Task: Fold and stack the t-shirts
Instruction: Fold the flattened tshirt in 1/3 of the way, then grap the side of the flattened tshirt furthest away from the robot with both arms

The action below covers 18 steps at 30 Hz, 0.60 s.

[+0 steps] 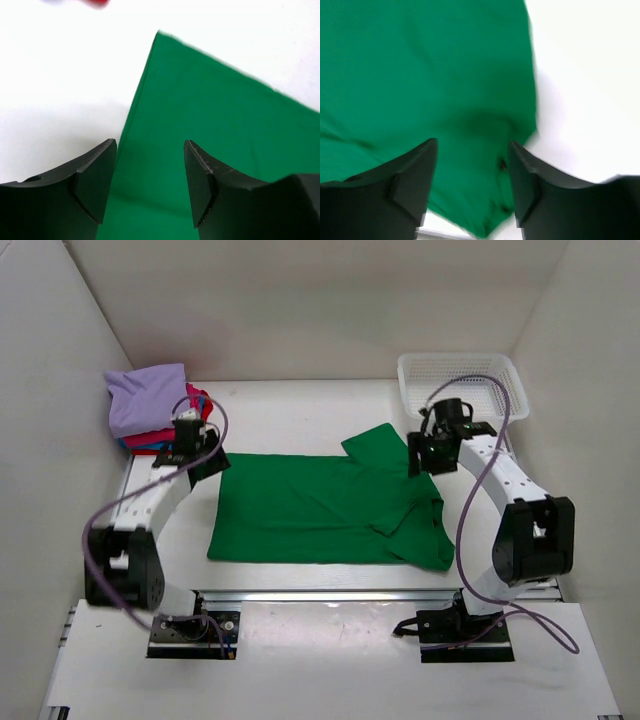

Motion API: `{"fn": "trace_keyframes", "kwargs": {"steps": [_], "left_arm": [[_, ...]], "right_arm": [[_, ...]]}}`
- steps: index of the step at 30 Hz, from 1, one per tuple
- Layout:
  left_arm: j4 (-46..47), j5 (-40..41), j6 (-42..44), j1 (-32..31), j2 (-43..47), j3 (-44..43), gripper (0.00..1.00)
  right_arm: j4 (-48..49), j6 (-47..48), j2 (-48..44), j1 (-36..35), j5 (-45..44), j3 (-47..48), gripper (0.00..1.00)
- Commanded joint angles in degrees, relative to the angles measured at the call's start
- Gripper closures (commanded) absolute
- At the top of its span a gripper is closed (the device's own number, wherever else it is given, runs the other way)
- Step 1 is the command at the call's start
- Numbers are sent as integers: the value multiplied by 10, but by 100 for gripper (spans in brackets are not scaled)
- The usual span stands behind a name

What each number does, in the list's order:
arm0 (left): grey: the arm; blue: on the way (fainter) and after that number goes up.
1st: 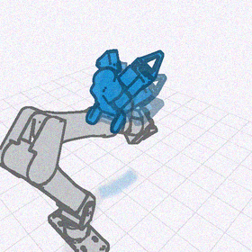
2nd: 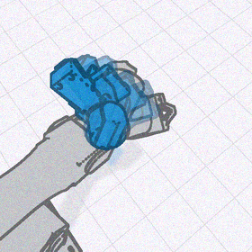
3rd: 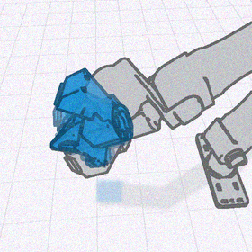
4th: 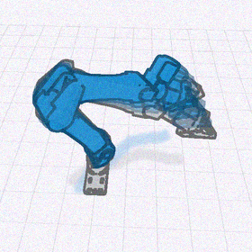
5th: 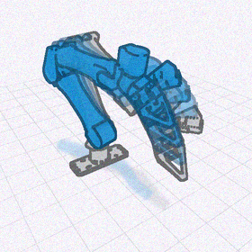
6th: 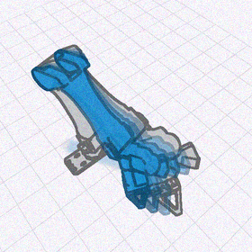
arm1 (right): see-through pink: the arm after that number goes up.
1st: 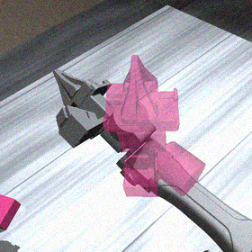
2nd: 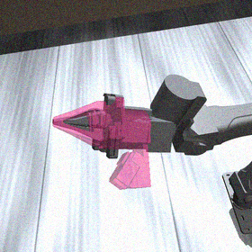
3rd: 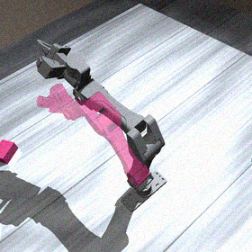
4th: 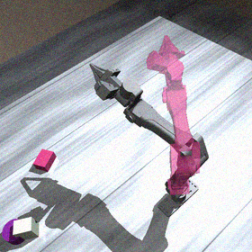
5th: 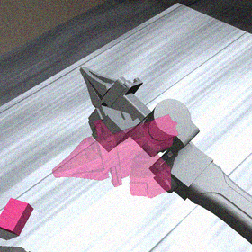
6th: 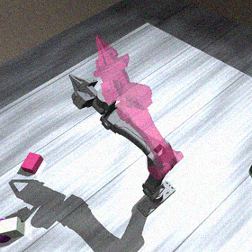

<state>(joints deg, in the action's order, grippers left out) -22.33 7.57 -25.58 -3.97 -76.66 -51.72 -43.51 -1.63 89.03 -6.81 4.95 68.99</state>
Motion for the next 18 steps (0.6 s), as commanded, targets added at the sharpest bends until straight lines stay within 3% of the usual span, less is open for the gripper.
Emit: {"fn": "trace_keyframes", "kwargs": {"steps": [1, 4, 12, 18], "left_arm": [[-16, 1, 52, -7, -109, -73, 32], [12, 10, 48, -10, -168, -108, 31], [31, 38, 35, -10, -303, -222, 30], [40, 47, 35, -13, -344, -254, 30]], "right_arm": [[66, -26, 41, -34, -11, 67, 39], [93, -56, 73, -52, -6, 101, 32], [148, -101, 201, -93, -48, 189, 31], [169, -126, 261, -93, -47, 259, 32]]}}
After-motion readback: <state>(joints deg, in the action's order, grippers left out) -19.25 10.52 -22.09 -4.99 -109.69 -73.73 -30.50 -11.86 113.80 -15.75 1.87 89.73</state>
